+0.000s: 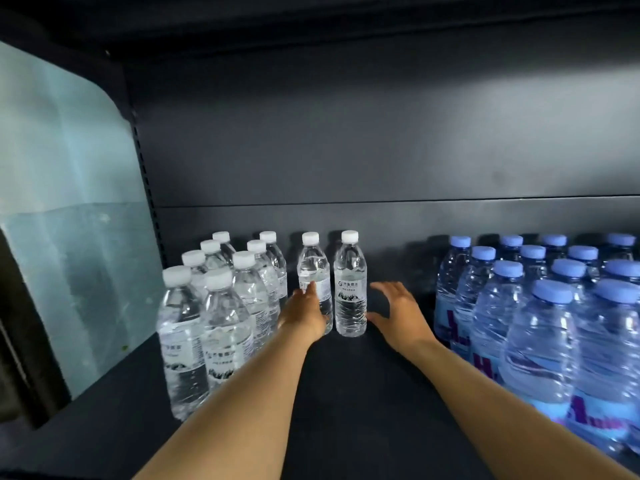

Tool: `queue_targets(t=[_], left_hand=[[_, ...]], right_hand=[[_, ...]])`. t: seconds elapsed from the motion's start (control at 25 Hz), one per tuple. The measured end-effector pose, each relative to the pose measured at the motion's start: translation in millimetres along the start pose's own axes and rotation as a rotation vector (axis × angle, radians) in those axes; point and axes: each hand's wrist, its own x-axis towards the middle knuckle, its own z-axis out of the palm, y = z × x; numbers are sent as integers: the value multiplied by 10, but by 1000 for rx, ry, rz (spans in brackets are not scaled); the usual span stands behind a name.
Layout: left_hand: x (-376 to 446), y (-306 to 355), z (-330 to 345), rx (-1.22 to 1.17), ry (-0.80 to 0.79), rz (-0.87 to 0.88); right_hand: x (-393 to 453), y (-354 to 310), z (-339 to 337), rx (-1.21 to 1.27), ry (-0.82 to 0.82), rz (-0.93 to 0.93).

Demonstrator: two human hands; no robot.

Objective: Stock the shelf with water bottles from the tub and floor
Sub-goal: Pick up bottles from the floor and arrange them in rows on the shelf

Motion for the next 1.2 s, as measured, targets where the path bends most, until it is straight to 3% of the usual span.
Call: queue_targets(t=[0.24,0.48,0.64,0.92,1.2], left_hand=[[-1279,222,-629,454,32,132],[-2939,335,-976,501,24,165],[-3759,392,-959,513,25,191],[-4646,734,-477,490,-41,268],[-5431,1426,866,416,-191,382]], right_hand=[[-947,-594,-885,-328,-215,-119],[-2451,-956,-1847,-469,-232,-146],[-3366,-961,-2504,-397,-143,-109],[-4620,-365,-3256,-405,-143,93],[-5930,845,-3445,-387,-185,248]])
